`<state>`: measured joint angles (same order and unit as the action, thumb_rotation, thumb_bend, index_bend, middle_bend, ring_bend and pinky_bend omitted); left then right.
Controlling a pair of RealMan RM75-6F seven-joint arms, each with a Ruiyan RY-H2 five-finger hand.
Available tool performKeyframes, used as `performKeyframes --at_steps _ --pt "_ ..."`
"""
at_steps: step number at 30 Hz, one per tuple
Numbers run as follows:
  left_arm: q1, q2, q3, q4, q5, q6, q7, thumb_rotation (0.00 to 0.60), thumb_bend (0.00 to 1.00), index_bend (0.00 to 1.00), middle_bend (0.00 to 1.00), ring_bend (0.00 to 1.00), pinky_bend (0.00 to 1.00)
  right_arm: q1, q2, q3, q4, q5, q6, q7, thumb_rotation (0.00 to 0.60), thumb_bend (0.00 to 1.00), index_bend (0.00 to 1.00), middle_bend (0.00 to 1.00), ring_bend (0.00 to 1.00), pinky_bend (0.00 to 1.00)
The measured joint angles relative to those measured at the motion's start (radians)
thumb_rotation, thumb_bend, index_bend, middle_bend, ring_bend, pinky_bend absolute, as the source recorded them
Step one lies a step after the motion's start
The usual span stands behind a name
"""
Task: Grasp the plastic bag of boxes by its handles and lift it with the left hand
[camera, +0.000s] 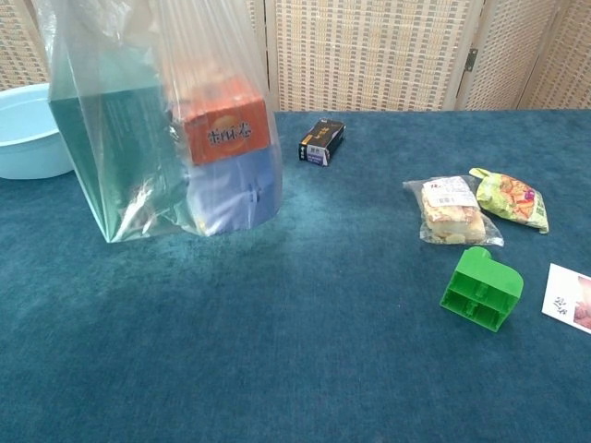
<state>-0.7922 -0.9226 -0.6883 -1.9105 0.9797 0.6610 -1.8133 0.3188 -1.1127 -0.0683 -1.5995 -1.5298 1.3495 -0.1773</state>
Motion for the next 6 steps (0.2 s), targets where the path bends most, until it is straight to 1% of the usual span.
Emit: performKeyframes --at_steps 6 --pt "0.026 -0.004 -0.056 -0.003 -0.016 -0.017 0.014 0.600 0.48 0.47 0.58 0.70 1.00 -0.042 -0.016 0.007 0.028 0.015 0.025 0.019 0.600 0.00 0.15 0.21 0.10 0.18"
